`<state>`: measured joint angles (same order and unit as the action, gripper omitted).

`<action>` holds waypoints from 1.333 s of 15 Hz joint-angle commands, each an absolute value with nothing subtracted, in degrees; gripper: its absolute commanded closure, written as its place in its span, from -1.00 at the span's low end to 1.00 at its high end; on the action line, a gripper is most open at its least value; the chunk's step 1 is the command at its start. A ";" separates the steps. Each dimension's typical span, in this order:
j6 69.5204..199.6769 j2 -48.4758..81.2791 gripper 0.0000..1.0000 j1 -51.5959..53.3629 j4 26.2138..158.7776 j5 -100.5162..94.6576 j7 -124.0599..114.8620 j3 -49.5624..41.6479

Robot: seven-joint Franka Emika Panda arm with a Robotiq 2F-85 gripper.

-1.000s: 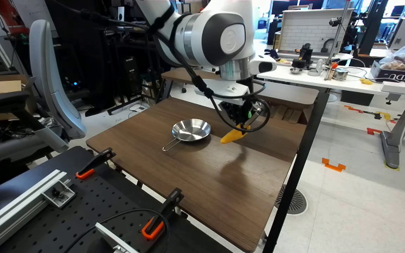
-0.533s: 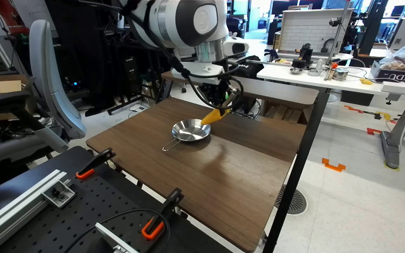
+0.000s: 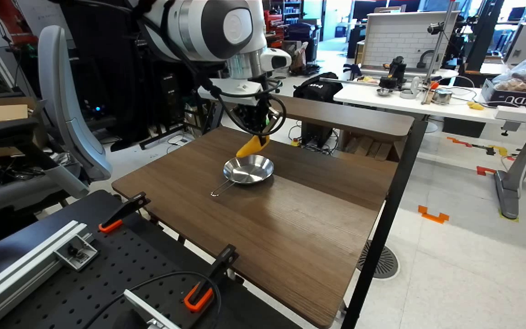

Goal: Put the plush carrot toy inside the silver pan

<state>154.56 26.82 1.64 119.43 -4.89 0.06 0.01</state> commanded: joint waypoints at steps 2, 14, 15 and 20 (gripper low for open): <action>154.72 25.07 0.18 2.56 121.59 -4.65 0.12 0.61; 152.65 19.38 -1.00 1.90 124.98 -4.14 0.72 0.80; 152.60 18.08 -1.00 1.75 125.72 -3.95 0.90 0.94; 153.88 17.41 -1.00 2.18 125.49 -4.72 0.14 0.50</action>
